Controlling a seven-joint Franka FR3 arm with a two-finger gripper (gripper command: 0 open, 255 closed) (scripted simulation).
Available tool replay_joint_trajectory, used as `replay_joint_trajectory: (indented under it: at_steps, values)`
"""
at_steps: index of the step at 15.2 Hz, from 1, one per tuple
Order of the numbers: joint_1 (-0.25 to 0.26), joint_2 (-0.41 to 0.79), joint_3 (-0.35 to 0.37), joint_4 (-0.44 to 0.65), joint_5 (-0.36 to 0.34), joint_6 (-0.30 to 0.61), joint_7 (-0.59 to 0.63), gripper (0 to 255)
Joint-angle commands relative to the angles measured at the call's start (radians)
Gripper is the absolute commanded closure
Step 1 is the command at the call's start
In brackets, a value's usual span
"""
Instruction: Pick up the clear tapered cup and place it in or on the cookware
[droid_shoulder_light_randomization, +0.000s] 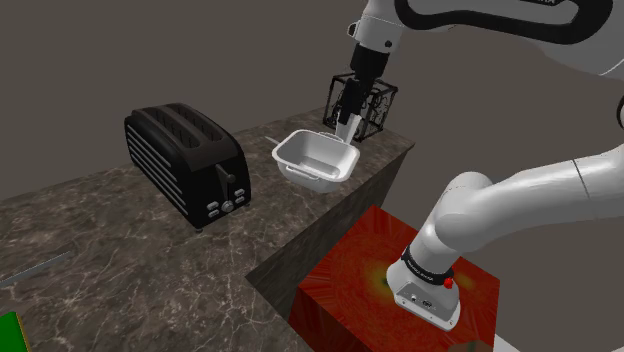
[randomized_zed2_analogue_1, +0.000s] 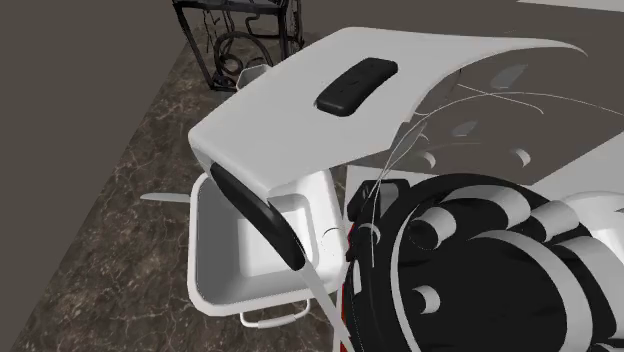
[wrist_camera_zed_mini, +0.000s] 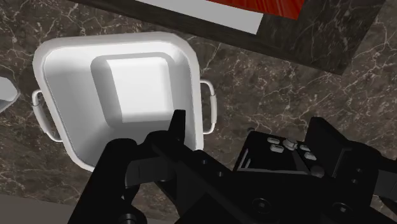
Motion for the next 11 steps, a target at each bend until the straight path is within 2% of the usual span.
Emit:
replay_joint_trajectory:
  at_steps: [1,11]
  values:
    - [0.000,0.000,0.000,0.000,0.000,0.000,0.000,0]
    - [-0.078,0.177,-0.140,-0.012,-0.122,0.175,-0.175,0]
